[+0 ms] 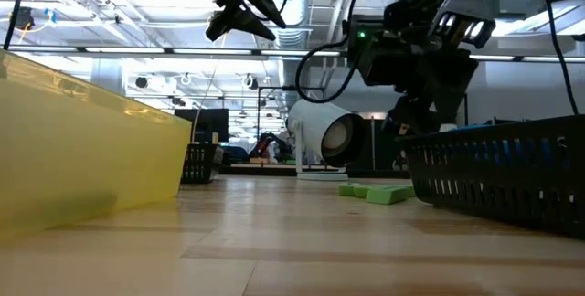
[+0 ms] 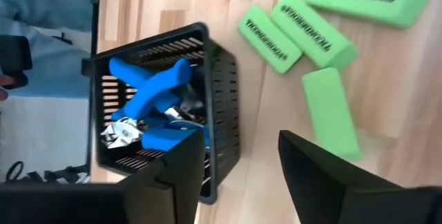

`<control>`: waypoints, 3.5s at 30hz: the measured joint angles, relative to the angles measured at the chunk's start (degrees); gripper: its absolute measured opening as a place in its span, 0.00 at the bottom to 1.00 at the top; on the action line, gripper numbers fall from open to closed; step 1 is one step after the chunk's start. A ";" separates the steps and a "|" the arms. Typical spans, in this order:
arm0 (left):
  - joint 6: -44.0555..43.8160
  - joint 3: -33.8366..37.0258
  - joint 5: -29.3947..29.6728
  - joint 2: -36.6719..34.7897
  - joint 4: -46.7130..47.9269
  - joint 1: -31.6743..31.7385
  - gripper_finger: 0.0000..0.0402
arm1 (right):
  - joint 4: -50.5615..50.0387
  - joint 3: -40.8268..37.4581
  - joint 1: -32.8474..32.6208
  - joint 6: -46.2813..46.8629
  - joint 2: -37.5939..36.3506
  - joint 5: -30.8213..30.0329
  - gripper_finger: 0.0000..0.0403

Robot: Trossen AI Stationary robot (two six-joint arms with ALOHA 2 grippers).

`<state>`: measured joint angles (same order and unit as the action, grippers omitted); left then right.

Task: Pick & Place School Supplies
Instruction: Put the green eraser into the top black bin

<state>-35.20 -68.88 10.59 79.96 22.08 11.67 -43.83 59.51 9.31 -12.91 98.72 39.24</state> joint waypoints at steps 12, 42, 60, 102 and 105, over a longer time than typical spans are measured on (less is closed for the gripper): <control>0.00 0.00 0.33 0.00 -0.31 2.47 0.32 | 4.39 0.07 2.88 -1.22 1.15 -2.11 0.41; 0.31 0.07 0.11 0.00 -1.15 2.61 0.32 | 5.78 0.28 2.47 -1.87 8.09 0.85 0.41; 0.42 0.11 0.17 0.00 -1.08 2.61 0.32 | 6.33 0.28 2.49 -1.67 8.09 -0.26 0.41; -2.31 5.84 -2.56 0.01 -3.01 2.64 0.32 | 6.85 0.33 5.18 -2.08 8.61 -0.23 0.42; -2.27 5.84 -2.56 0.02 -3.08 2.64 0.32 | 6.77 0.33 5.75 -1.02 8.61 0.94 0.42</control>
<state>-37.47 -63.05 8.03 79.98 19.00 14.31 -37.06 59.83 15.06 -13.93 107.33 40.18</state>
